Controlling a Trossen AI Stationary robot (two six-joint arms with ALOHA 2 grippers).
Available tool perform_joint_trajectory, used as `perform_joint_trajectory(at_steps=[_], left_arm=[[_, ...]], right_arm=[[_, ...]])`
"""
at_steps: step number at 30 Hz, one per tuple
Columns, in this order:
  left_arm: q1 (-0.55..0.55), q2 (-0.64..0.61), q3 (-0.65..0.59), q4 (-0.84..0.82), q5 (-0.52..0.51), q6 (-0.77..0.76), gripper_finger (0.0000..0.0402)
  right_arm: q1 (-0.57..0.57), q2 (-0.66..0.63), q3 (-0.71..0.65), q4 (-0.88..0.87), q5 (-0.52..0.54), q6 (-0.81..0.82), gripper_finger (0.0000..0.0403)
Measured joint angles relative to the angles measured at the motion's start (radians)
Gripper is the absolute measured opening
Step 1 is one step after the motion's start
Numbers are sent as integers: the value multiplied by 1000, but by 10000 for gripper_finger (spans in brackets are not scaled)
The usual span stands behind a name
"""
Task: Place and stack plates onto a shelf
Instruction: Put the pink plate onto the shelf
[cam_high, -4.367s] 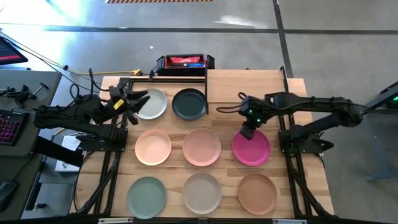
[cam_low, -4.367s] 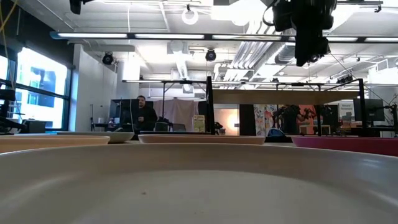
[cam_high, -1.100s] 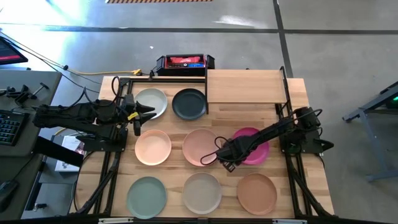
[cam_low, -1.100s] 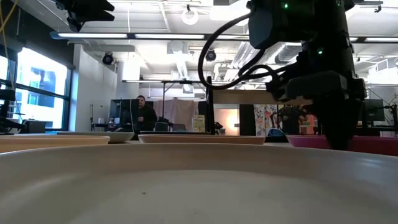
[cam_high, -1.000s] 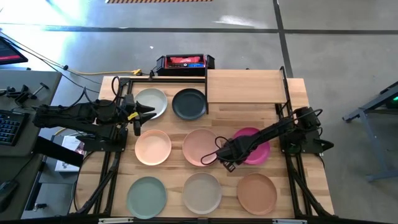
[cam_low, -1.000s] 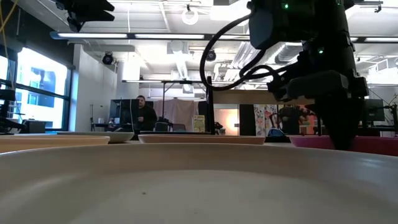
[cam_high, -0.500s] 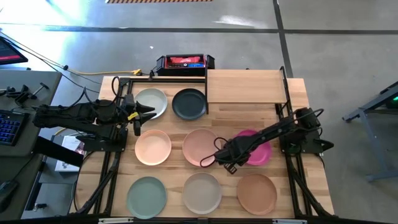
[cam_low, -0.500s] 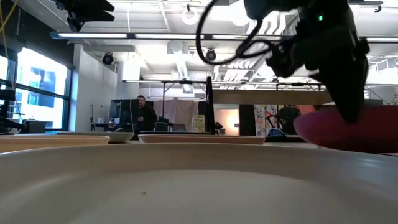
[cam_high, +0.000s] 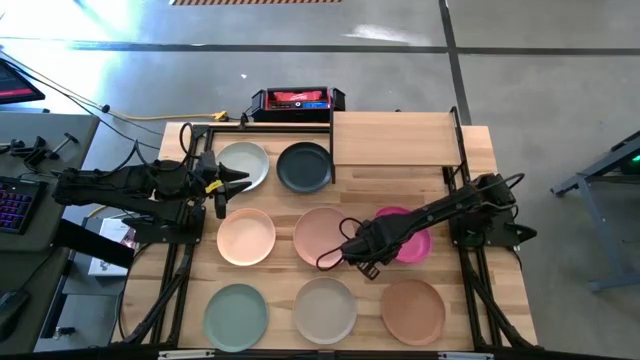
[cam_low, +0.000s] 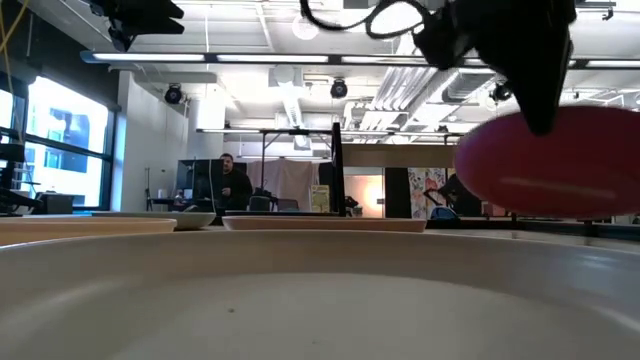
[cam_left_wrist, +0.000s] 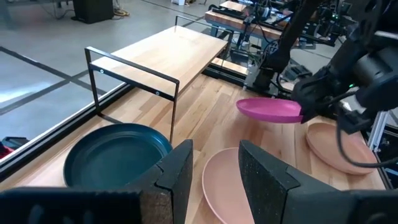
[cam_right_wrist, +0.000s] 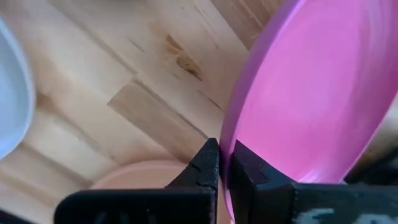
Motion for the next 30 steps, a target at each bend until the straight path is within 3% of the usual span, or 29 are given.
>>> perform_joint_trajectory(at_steps=[9,15,22,30], left_arm=[[0,0,0,0,-2,-1,117],[0,3,0,1,-10,-1,117],[0,11,0,1,-12,-4,117],[0,33,0,2,-14,-28,117]], right_arm=[[23,0,194,-191,100,-30,0],[12,-15,289,-189,214,-89,0],[-43,-21,346,-189,315,-253,0],[-138,-20,345,-189,357,-464,0]])
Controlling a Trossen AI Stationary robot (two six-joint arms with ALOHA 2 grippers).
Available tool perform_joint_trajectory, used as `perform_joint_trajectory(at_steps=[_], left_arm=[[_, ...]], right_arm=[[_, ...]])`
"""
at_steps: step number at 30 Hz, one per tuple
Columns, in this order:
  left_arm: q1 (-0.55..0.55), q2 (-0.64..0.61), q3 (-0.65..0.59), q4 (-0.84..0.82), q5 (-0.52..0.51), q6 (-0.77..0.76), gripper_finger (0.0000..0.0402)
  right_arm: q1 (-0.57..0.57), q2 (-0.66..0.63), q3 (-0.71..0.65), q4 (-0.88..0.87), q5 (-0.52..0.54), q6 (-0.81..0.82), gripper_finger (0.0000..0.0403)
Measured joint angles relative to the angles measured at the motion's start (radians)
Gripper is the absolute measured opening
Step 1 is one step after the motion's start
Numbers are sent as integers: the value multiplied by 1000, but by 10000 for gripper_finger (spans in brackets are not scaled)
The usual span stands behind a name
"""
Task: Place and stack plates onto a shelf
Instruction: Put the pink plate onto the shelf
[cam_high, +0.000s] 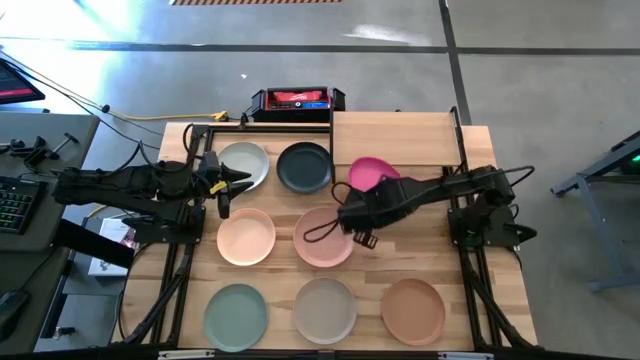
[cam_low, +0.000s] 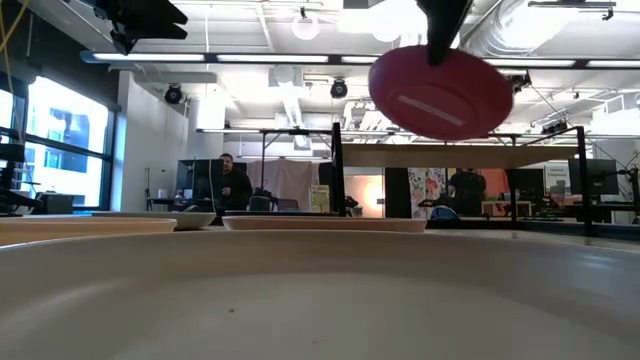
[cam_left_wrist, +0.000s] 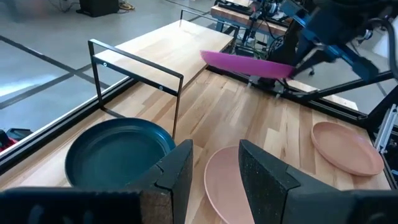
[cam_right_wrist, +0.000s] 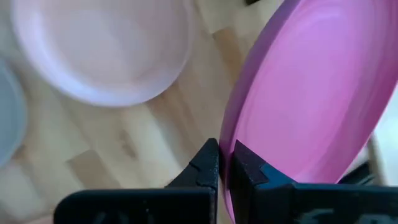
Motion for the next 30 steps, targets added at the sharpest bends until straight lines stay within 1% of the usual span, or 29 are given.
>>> perform_joint_trajectory(at_steps=[4,11,17,21,23,30], left_arm=[[0,12,0,0,0,-1,117],[0,20,0,-1,-8,-1,117],[0,20,0,0,-49,-1,117],[0,20,0,0,-51,-2,117],[0,20,0,0,-51,-2,117],[0,20,0,0,-54,-27,117]], right_arm=[[-40,-23,-1,0,26,-63,0],[-109,-121,-1,0,111,-138,0],[-180,-209,-1,0,145,-204,0],[-226,-252,-6,2,156,-248,0],[-251,-281,-42,3,163,-269,0],[-327,-443,-307,-2,171,-255,0]])
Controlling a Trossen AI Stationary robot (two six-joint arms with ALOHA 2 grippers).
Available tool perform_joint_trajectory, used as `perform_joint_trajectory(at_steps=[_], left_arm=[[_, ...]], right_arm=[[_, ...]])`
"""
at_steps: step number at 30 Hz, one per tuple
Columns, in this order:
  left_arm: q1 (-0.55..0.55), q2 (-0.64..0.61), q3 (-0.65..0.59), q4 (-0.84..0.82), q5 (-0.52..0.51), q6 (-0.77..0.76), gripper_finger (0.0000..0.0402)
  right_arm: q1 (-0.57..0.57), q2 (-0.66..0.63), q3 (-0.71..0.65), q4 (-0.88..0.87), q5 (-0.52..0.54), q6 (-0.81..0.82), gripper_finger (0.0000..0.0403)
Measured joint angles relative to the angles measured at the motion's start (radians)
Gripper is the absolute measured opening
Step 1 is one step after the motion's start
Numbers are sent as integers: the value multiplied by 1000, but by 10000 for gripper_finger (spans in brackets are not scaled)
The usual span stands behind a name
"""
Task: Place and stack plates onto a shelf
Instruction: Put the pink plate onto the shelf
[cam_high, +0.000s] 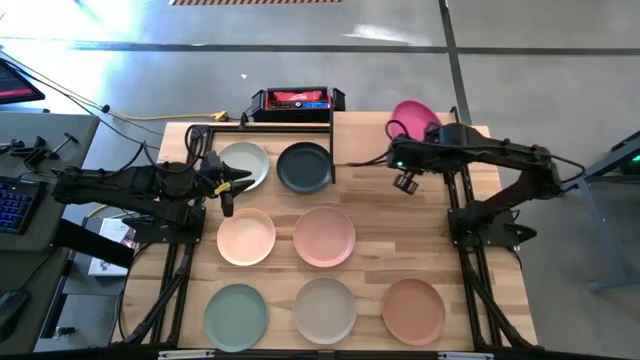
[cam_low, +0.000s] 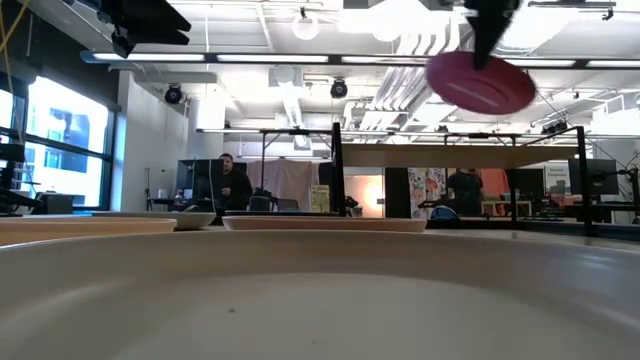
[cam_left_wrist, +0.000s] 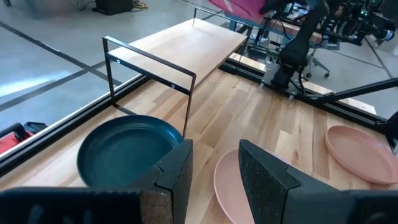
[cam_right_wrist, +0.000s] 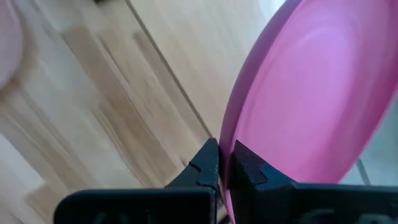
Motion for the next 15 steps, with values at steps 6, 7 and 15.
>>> perform_joint_trajectory(at_steps=[6,7,15], left_arm=[[0,0,0,0,-27,-27,117],[0,0,0,0,-28,-27,117],[0,0,0,0,-29,-29,117]], right_arm=[[-49,-76,-132,4,-15,-101,0],[-57,-81,-148,8,-15,-129,0],[-125,-82,-244,67,-21,-300,0]])
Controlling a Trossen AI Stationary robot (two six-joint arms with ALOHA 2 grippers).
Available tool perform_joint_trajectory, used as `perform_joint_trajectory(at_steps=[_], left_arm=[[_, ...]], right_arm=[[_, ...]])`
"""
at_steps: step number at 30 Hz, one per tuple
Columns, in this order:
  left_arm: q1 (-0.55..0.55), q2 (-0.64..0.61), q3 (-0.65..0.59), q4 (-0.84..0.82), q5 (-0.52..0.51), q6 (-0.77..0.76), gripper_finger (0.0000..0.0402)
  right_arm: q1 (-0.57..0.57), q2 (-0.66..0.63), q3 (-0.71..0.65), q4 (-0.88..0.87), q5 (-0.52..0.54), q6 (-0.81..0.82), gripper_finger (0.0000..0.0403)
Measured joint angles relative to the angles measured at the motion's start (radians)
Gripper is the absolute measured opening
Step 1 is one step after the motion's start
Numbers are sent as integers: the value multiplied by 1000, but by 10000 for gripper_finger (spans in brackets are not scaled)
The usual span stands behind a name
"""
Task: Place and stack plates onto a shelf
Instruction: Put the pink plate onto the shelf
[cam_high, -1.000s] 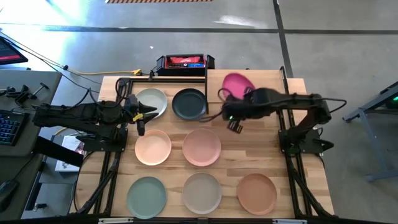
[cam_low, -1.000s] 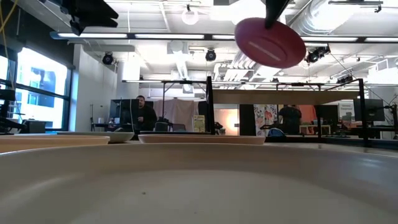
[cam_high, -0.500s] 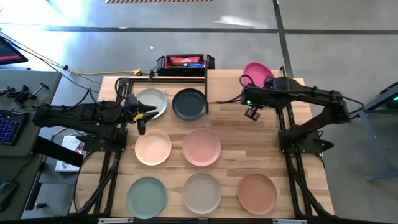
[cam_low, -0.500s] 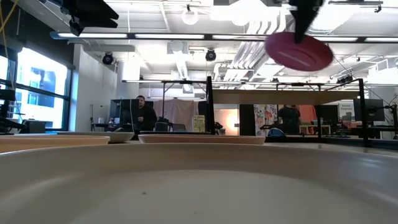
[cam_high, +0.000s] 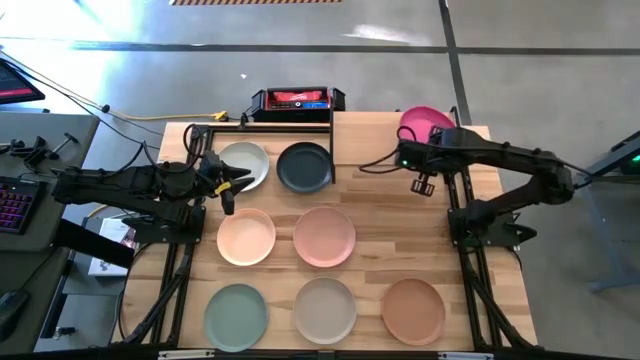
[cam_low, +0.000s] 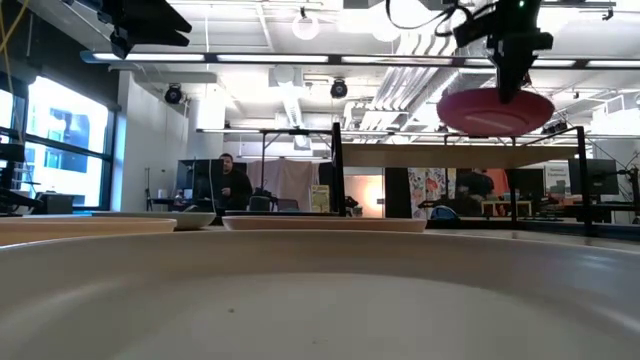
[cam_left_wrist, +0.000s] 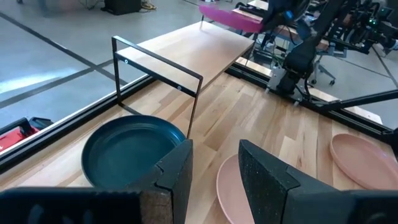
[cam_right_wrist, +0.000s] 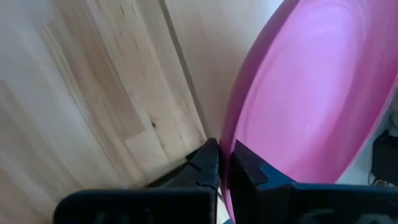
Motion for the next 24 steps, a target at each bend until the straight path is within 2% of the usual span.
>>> perform_joint_trajectory(at_steps=[11,18,24], left_arm=[[0,0,0,0,-18,3,117],[0,0,0,0,-18,3,117],[0,0,0,0,-18,3,117]], right_arm=[[-84,1,-99,111,-16,-87,0],[-144,3,-106,176,-21,-134,0],[-198,3,-106,176,-68,-170,0]])
